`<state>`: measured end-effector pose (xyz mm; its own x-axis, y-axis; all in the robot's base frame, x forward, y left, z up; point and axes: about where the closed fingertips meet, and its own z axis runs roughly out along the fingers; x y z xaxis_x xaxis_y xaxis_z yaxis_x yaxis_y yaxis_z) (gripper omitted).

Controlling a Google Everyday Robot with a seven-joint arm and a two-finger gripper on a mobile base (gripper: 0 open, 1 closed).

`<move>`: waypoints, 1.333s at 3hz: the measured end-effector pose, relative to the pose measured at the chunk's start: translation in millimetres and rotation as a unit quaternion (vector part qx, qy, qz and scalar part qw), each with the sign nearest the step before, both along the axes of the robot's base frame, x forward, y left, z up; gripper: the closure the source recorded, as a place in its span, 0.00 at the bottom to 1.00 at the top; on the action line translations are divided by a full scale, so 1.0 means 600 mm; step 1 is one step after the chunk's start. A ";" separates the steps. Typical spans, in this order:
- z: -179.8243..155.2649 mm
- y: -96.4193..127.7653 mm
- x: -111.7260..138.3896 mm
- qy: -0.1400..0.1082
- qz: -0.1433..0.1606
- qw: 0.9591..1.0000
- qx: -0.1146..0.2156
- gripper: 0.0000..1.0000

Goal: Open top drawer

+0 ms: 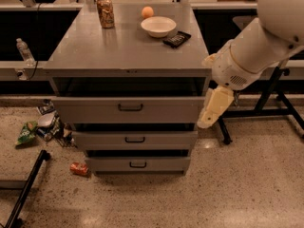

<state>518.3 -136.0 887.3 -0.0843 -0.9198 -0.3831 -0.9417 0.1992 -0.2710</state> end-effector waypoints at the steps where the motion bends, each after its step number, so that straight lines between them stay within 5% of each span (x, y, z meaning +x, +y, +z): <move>1: -0.034 0.019 0.034 -0.019 -0.014 1.000 0.000 0.00; 2: -0.034 0.021 0.042 -0.026 -0.020 0.999 0.002 0.00; 4: -0.165 0.040 0.086 -0.018 0.031 0.998 0.049 0.00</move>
Offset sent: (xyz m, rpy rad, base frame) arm 0.0191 0.0109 -0.0192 0.0008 -0.0354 -0.0239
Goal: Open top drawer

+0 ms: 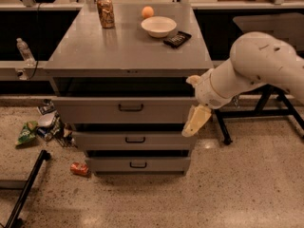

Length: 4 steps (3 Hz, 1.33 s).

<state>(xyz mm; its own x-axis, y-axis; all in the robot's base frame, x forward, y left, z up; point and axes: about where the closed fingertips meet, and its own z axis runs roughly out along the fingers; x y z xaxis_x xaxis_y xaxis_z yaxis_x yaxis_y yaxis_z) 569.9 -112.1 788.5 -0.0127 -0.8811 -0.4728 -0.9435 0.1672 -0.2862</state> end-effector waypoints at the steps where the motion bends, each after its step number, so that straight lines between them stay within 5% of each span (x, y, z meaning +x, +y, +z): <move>1: -0.058 0.008 0.034 0.014 0.025 0.999 0.019 0.00; 4: -0.145 0.018 0.131 0.008 0.065 0.998 0.020 0.00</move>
Offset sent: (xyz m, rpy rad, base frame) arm 0.0723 0.0125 -0.0824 0.0258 -0.0106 0.1463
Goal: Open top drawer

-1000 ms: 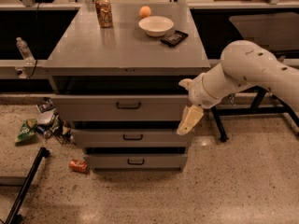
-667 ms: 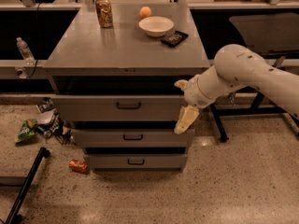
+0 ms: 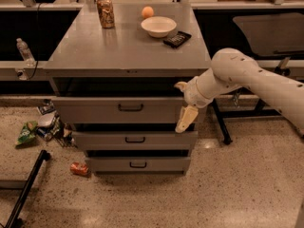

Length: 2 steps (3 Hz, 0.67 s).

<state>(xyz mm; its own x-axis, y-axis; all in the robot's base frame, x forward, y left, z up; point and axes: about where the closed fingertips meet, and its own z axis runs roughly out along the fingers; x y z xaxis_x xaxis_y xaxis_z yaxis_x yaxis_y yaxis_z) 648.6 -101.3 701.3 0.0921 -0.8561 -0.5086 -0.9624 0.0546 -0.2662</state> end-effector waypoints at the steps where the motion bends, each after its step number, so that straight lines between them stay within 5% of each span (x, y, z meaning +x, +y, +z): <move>1: -0.028 0.004 0.022 0.011 0.007 1.000 -0.002 0.00; 2: -0.045 0.010 0.043 0.016 0.014 1.000 -0.001 0.16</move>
Offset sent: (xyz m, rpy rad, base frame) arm 0.0430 0.0067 -0.0341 0.0002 0.0331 0.0377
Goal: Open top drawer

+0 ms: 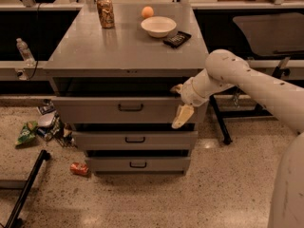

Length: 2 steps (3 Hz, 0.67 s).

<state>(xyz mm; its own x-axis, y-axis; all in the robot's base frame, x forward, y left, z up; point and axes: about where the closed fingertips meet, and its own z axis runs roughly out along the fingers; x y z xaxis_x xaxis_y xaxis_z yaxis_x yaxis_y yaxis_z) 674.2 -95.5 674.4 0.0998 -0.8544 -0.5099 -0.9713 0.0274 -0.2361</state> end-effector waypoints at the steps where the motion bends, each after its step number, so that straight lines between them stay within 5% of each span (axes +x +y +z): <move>1: -0.005 0.002 0.005 0.006 0.008 1.000 0.000 0.39; 2: -0.009 -0.003 -0.022 0.026 0.005 1.000 -0.002 0.63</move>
Offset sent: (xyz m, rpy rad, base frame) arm -0.0426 -0.0084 -0.0084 -0.0152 0.1154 -0.0032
